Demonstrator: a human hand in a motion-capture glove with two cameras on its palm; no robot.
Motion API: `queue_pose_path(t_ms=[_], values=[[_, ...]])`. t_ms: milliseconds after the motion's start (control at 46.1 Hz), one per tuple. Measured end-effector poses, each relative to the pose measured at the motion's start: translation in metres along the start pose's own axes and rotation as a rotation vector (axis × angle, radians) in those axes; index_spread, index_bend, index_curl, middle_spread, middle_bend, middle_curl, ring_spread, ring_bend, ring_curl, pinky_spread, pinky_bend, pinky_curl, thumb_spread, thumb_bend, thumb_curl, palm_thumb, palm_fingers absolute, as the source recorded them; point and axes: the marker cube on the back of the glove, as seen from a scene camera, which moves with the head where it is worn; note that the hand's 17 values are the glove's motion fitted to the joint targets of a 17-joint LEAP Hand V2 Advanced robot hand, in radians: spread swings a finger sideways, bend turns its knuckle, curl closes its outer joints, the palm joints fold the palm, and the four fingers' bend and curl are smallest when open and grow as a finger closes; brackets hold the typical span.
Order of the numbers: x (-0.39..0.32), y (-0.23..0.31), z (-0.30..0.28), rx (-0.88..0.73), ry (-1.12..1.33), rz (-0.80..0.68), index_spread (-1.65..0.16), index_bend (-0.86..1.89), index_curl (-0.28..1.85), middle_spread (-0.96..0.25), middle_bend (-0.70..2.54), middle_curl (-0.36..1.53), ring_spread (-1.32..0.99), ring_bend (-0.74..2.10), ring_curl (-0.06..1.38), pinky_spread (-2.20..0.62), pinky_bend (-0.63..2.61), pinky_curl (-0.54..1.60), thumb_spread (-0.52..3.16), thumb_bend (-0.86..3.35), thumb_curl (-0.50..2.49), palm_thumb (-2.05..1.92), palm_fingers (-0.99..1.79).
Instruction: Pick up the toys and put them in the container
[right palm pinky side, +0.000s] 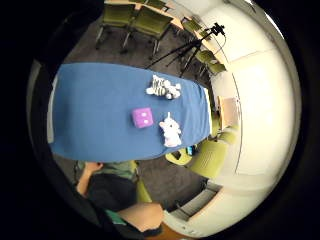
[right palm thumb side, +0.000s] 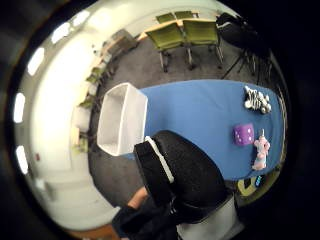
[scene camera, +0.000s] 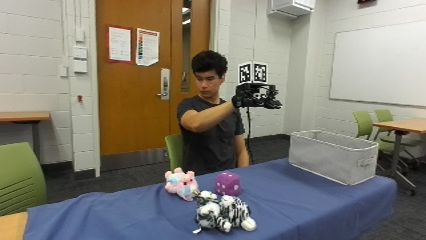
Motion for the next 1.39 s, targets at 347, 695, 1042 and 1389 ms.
queue_pose_path(t_ms=[347, 695, 1042, 1389], values=[[0.014, 0.002, 0.004, 0.000, 0.006, 0.020, -0.25, 0.19, 0.17, -0.14, 0.23, 0.14, -0.35, 0.27, 0.11, -0.11, 0.42, 0.20, 1.05, -0.06, 0.05, -0.09, 0.31], [0.105, 0.003, 0.105, -0.097, -0.041, 0.096, -0.29, 0.20, 0.25, -0.16, 0.22, 0.22, -0.41, 0.27, 0.14, -0.12, 0.43, 0.25, 1.15, -0.07, 0.08, -0.10, 0.28], [0.140, 0.016, 0.249, -0.253, -0.107, 0.141, -0.32, 0.19, 0.32, -0.18, 0.20, 0.27, -0.40, 0.18, 0.15, -0.12, 0.49, 0.30, 1.10, -0.08, 0.11, -0.12, 0.20], [0.145, 0.039, 0.296, -0.243, -0.164, 0.187, -0.37, 0.48, 0.42, -0.19, 0.09, 0.23, -0.38, 0.17, 0.15, -0.13, 0.69, 0.35, 1.15, 0.01, 0.17, 0.06, 0.26]])
